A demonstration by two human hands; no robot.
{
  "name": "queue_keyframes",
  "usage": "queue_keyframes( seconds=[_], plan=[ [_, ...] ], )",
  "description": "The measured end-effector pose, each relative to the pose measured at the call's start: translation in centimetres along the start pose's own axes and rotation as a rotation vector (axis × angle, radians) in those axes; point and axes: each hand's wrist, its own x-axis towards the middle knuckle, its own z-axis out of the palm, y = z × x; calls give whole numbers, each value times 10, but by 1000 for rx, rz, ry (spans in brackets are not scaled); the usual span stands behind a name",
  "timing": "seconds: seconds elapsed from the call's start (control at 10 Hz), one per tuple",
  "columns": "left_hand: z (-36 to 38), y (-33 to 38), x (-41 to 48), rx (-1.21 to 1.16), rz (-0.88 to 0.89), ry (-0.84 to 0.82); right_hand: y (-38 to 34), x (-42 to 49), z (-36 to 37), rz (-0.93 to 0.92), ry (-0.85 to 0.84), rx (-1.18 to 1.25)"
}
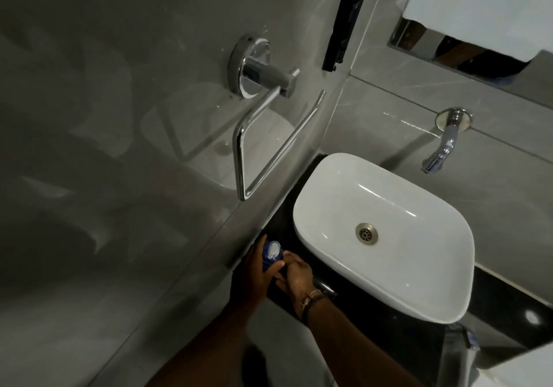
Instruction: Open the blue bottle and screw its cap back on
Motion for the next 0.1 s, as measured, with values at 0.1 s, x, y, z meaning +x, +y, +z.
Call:
queue_keyframes(
  seconds=[0.1],
  plan=[
    [-1,1,-1,9,-16,-31,-2,-6,-4,7,2,-6]
  ],
)
